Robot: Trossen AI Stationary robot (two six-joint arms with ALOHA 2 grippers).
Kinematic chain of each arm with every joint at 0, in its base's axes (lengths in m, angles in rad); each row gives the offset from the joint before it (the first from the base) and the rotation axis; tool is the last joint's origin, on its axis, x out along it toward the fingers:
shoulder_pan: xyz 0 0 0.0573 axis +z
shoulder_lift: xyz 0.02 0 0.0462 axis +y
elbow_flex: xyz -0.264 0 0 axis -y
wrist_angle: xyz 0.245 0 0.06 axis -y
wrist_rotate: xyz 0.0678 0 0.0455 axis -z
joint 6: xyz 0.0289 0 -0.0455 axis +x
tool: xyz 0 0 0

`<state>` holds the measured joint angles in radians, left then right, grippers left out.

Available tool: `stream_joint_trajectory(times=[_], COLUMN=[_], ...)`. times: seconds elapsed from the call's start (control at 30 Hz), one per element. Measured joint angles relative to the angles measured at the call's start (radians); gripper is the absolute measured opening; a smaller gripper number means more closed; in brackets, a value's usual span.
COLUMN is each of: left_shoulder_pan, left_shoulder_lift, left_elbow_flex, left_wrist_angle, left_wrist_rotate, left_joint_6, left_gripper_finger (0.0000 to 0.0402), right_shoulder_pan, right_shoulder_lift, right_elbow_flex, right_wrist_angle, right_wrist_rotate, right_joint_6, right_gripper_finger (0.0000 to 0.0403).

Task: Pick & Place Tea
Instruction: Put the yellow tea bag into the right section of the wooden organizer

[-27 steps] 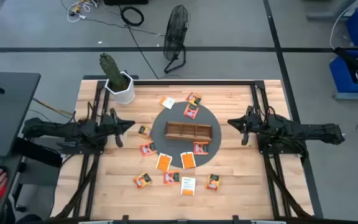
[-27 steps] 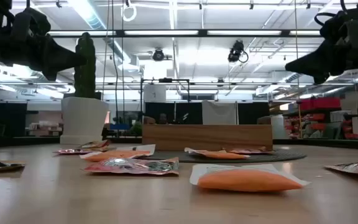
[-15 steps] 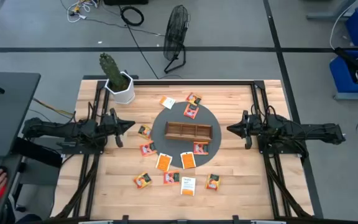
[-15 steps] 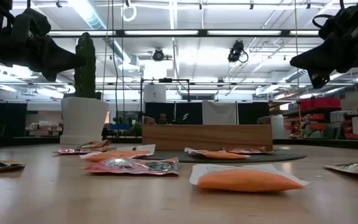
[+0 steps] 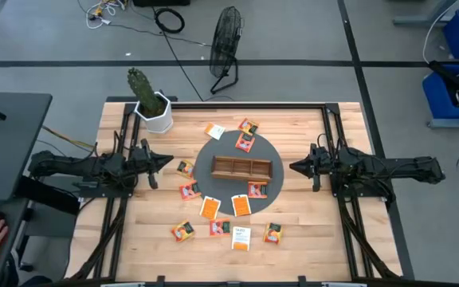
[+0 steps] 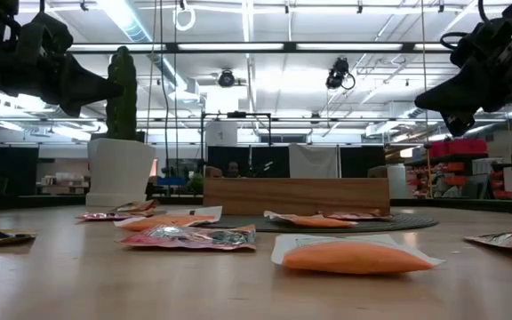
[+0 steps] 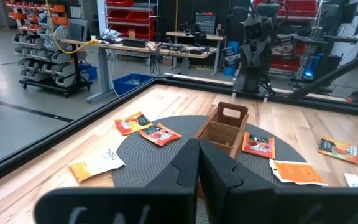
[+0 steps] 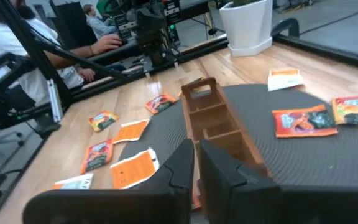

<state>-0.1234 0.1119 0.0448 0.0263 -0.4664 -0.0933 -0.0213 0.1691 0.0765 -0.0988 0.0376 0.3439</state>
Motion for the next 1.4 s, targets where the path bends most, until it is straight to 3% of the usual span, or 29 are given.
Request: stream_joint_trajectory(times=[0.4,0.67,0.9,1.0,1.2,1.4], left_shoulder_pan=[0.0,0.0,0.0,0.0,0.0,0.0], left_shoulder_lift=[0.0,0.0,0.0,0.0,0.0,0.0], left_elbow_flex=[0.0,0.0,0.0,0.0,0.0,0.0], left_wrist_angle=[0.006,0.006,0.006,0.006,0.006,0.004], left_wrist_rotate=[0.0,0.0,0.0,0.0,0.0,0.001], left_joint_6=[0.001,-0.004,-0.008,-0.008,-0.008,-0.028], left_gripper_finger=[0.0014,0.0014,0.0014,0.0014,0.0014,0.0014], right_shoulder_pan=[0.148,0.264,0.389,0.436,0.501,0.51], right_shoulder_lift=[0.25,0.401,0.56,0.666,0.899,1.124], right_elbow_flex=[0.0,0.0,0.001,0.016,0.131,0.24], right_wrist_angle=[0.016,0.229,0.342,0.335,0.307,0.284], right_wrist_rotate=[-0.063,-0.168,-0.055,-0.056,-0.135,-0.185], right_joint_6=[0.341,0.645,0.771,0.896,1.058,1.065], right_gripper_finger=[0.0032,0.0038,0.0107,0.0144,0.0188,0.0192])
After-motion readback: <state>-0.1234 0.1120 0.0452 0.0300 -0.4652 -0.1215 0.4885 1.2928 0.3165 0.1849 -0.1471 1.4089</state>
